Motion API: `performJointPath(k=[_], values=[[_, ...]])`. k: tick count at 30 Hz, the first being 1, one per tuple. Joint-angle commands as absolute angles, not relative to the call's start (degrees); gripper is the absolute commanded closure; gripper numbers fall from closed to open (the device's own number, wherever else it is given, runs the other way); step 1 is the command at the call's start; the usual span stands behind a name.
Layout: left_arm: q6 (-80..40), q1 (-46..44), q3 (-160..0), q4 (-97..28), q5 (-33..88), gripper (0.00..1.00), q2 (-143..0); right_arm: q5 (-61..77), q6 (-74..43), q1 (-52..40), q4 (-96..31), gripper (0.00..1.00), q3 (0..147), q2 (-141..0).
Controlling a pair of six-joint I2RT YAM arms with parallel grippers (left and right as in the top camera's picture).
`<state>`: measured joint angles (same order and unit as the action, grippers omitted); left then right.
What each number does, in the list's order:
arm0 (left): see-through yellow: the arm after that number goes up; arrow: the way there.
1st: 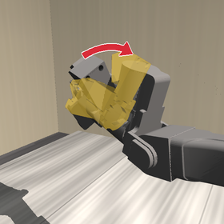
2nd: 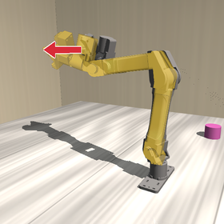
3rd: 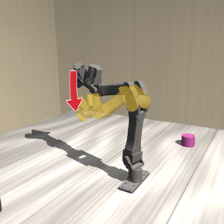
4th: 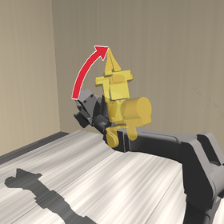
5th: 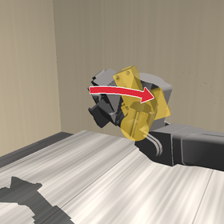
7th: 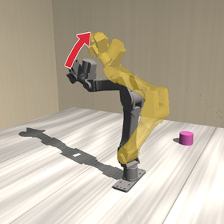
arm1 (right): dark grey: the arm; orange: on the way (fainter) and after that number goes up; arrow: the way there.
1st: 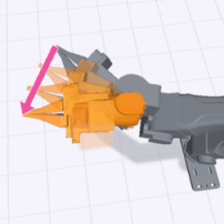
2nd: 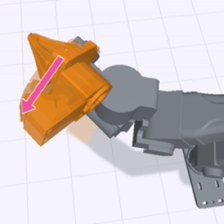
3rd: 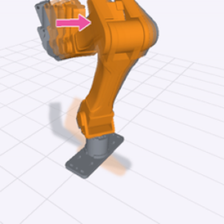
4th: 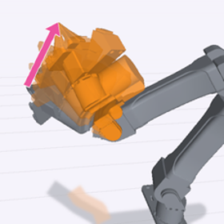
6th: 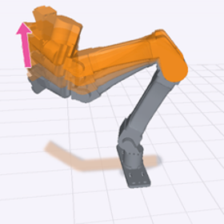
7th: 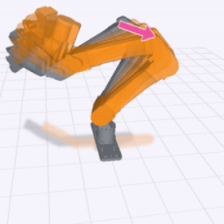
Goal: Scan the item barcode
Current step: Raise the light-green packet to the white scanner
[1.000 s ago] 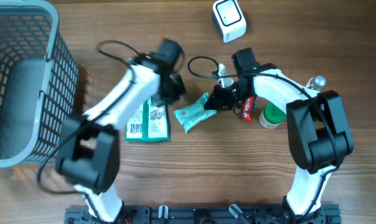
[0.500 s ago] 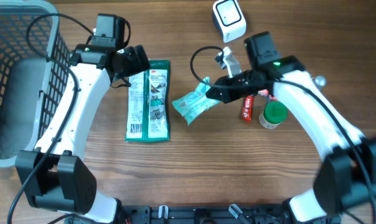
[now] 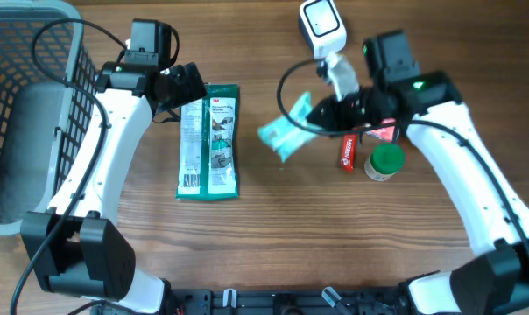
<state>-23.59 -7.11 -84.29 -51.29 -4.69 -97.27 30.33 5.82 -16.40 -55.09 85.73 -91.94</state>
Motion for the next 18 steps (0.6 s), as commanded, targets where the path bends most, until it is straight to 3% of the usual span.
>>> performJointPath(k=[1,4,8,18], values=[[-22.7,-6.94,-84.66,-51.24,-5.48,0.0,-97.3,13.65,5.82,-16.21,-54.89,0.96,96.44,-91.39],[-22.7,-6.96,-84.64,-51.27,-5.48,0.0,-97.3,3.75,16.21,-16.21,-48.97,0.95,97.89,-91.64],[-22.7,-6.96,-84.64,-51.24,-5.48,0.0,-97.3,0.73,24.6,-16.27,-40.86,0.96,97.86,-93.91],[-22.7,-6.96,-84.64,-51.27,-5.48,0.0,-97.3,-12.08,34.5,-16.27,-22.11,0.96,97.86,-107.83]])
